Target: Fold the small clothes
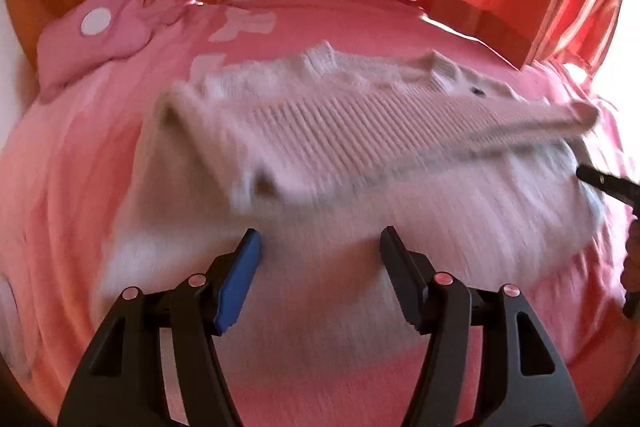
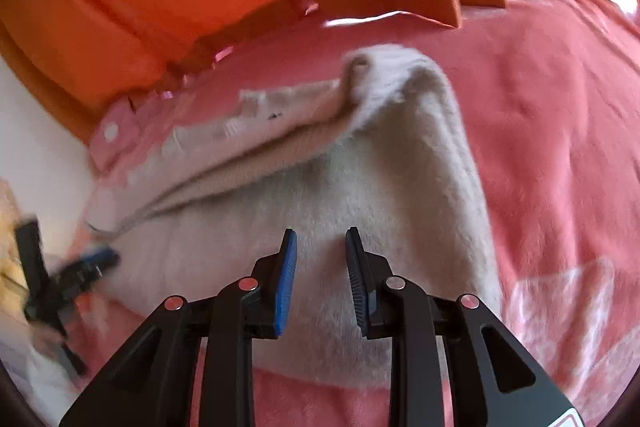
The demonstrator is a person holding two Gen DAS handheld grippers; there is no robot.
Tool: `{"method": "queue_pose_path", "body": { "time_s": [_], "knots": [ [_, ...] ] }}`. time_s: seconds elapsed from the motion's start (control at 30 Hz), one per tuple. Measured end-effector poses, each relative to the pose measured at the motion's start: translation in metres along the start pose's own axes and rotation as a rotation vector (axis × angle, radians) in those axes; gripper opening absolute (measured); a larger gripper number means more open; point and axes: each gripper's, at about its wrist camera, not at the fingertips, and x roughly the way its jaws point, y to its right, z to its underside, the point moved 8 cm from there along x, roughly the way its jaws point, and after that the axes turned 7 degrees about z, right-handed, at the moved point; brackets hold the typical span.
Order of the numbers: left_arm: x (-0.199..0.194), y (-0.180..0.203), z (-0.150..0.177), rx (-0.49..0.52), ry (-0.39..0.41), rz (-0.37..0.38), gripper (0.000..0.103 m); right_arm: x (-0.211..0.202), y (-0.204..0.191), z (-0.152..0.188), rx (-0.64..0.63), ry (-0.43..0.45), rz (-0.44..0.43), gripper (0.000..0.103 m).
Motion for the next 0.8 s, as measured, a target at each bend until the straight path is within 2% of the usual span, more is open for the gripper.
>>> {"method": "queue_pose_path", "body": {
  "time_s": [0.1,0.13,0.2,0.23,0.3,0.33,0.43,0.53,0.57,0.63,0.7,0.73,0.8],
  "knots": [
    [0.018,-0.029,-0.053,-0.106,0.080,-0.044,0.061,0.022,0.010,-0.053,0.028,0.051,0.044,0.023],
    [0.021,-0.040,-0.067,-0.151,0.119,-0.056,0.061,0.026,0.022,-0.075,0.087,0.092,0.062,0.022],
    [0.025,-0.067,-0.087,-0.259,0.171,-0.107,0.061,0.027,0.048,-0.095,0.193,0.140,0.143,0.019],
    [0.022,-0.081,-0.090,-0.341,0.193,-0.110,0.061,0.017,0.060,-0.095,0.260,0.168,0.154,0.027],
    [0.013,-0.084,-0.085,-0.405,0.225,-0.045,0.062,0.002,0.067,-0.078,0.298,0.195,0.102,0.030],
    [0.008,-0.082,-0.078,-0.412,0.232,-0.032,0.068,-0.001,0.068,-0.067,0.293,0.178,0.101,0.030],
    [-0.013,-0.072,-0.045,-0.351,0.213,-0.084,0.070,-0.010,0.075,-0.027,0.292,0.123,0.121,0.032],
    [-0.035,-0.065,-0.012,-0.326,0.213,-0.122,0.071,-0.019,0.076,0.011,0.347,0.080,0.108,0.045],
    [-0.041,-0.067,-0.004,-0.337,0.224,-0.129,0.076,-0.022,0.078,0.022,0.355,0.076,0.127,0.051],
    [-0.060,-0.086,0.017,-0.416,0.290,-0.152,0.083,-0.025,0.079,0.044,0.371,0.040,0.153,0.054],
    [-0.067,-0.107,0.033,-0.508,0.323,-0.169,0.086,-0.025,0.071,0.056,0.384,0.001,0.105,0.055],
    [-0.064,-0.117,0.044,-0.571,0.287,-0.170,0.086,-0.026,0.069,0.058,0.379,0.006,0.107,0.057],
    [-0.056,-0.115,0.056,-0.613,0.236,-0.101,0.086,-0.029,0.067,0.059,0.359,0.018,0.131,0.060]
  ]
}}
